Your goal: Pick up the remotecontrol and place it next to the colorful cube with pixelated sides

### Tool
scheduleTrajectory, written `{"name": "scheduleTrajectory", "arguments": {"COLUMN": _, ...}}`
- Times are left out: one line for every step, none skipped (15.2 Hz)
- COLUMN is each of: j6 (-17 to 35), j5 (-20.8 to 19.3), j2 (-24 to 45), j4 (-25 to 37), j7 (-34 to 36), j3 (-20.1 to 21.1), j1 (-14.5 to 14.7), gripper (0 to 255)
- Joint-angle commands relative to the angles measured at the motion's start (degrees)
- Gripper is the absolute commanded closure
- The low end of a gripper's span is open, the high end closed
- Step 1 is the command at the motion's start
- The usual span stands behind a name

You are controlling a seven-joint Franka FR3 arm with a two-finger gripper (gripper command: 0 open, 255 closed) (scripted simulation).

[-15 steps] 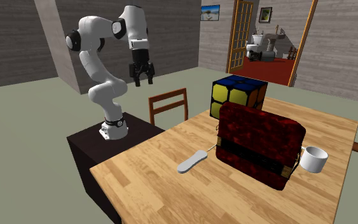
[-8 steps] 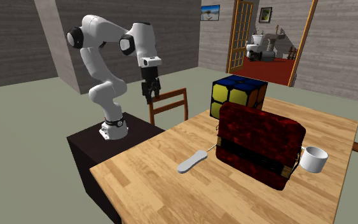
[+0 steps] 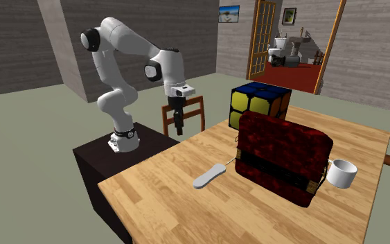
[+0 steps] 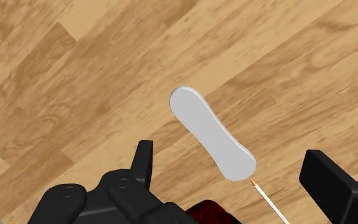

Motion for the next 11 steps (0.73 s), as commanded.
{"name": "scheduleTrajectory", "arguments": {"j6": 2.4, "j5": 1.2, "j2": 4.1, "j4": 0.9, "j7": -4.3, "j3": -0.7, "j1": 1.0, "gripper": 0}}
{"name": "scheduleTrajectory", "arguments": {"j6": 3.4, "j5": 1.8, "j2": 6.2, "j4": 1.6, "j7": -6.4, "j3": -0.9, "j1": 1.4, "gripper": 0}}
{"name": "scheduleTrajectory", "arguments": {"j6": 4.4, "j5": 2.5, "j2": 8.3, "j4": 2.4, "j7": -8.5, "j3": -1.0, "j1": 1.8, "gripper": 0}}
{"name": "scheduleTrajectory", "arguments": {"j6": 5.3, "j5": 3.3, "j2": 10.4, "j4": 3.1, "j7": -10.6, "j3": -1.1, "j1": 2.1, "gripper": 0}}
{"name": "scheduleTrajectory", "arguments": {"j6": 6.1, "j5": 4.0, "j2": 12.5, "j4": 3.9, "j7": -12.7, "j3": -1.1, "j1": 2.4, "gripper": 0}}
{"name": "scheduleTrajectory", "arguments": {"j6": 6.9, "j5": 4.7, "j2": 14.6, "j4": 4.8, "j7": -14.8, "j3": -1.0, "j1": 2.6, "gripper": 0}}
{"name": "scheduleTrajectory", "arguments": {"j6": 7.6, "j5": 5.4, "j2": 16.7, "j4": 5.7, "j7": -16.8, "j3": -0.9, "j1": 2.8, "gripper": 0}}
{"name": "scheduleTrajectory", "arguments": {"j6": 8.2, "j5": 6.1, "j2": 18.7, "j4": 6.6, "j7": -18.9, "j3": -0.6, "j1": 2.9, "gripper": 0}}
{"name": "scheduleTrajectory", "arguments": {"j6": 8.9, "j5": 6.8, "j2": 20.8, "j4": 7.6, "j7": -20.8, "j3": -0.3, "j1": 3.0, "gripper": 0}}
{"name": "scheduleTrajectory", "arguments": {"j6": 9.4, "j5": 7.4, "j2": 22.8, "j4": 8.6, "j7": -22.7, "j3": 0.1, "j1": 3.0, "gripper": 0}}
{"name": "scheduleTrajectory", "arguments": {"j6": 10.0, "j5": 8.0, "j2": 24.8, "j4": 9.6, "j7": -24.6, "j3": 0.5, "j1": 3.0, "gripper": 0}}
